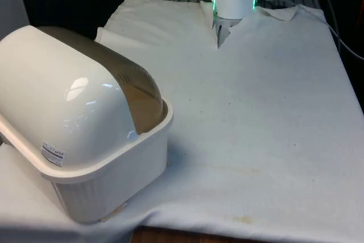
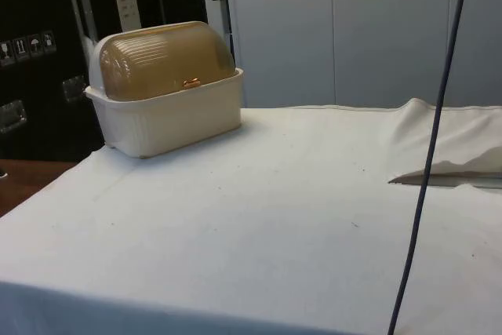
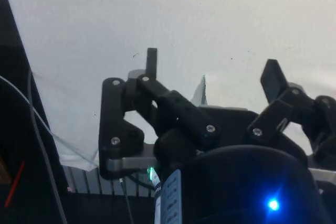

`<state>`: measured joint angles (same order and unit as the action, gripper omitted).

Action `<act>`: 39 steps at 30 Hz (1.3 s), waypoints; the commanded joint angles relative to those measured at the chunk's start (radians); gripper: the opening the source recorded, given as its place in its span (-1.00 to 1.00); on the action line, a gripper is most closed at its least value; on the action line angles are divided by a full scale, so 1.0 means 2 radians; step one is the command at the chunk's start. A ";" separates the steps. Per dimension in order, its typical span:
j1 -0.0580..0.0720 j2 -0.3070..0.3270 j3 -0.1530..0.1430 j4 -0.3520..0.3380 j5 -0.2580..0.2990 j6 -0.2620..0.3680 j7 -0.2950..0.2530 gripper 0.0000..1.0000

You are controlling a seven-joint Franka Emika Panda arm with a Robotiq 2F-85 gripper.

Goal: Open the lid, then close it.

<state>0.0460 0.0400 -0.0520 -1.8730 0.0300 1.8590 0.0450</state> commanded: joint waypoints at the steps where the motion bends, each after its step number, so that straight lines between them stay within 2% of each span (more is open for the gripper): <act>1: 0.000 0.001 0.000 0.001 0.000 0.000 0.000 0.96; 2: 0.000 0.001 0.000 0.001 0.000 0.000 0.000 0.79; 6: 0.000 0.000 0.000 0.000 0.000 0.000 0.000 0.30; 7: 0.000 0.001 0.000 0.001 0.000 0.000 0.000 0.30; 8: 0.000 0.001 0.000 0.001 0.000 0.000 0.000 0.20; 9: 0.000 0.001 0.000 0.001 0.000 0.000 0.000 -0.02; 14: 0.000 0.001 0.000 0.002 0.000 0.000 0.000 -0.55; 15: 0.000 0.001 0.000 0.000 0.000 0.000 0.000 -0.72; 16: 0.000 0.001 0.000 0.002 0.000 0.000 0.000 -0.72; 18: 0.000 0.001 0.000 0.001 0.000 0.001 0.000 -1.00; 24: 0.000 0.000 0.001 0.000 0.000 0.001 0.000 -1.00; 29: 0.000 -0.007 0.001 -0.009 -0.003 0.014 0.002 -1.00; 30: 0.000 -0.002 0.001 -0.003 0.000 0.004 0.000 -1.00; 38: 0.000 -0.012 0.001 -0.031 -0.014 0.055 0.003 -1.00; 39: 0.000 -0.008 0.001 -0.026 -0.009 0.044 0.000 -1.00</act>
<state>0.0450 0.0230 -0.0490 -1.9300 0.0100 1.9580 0.0450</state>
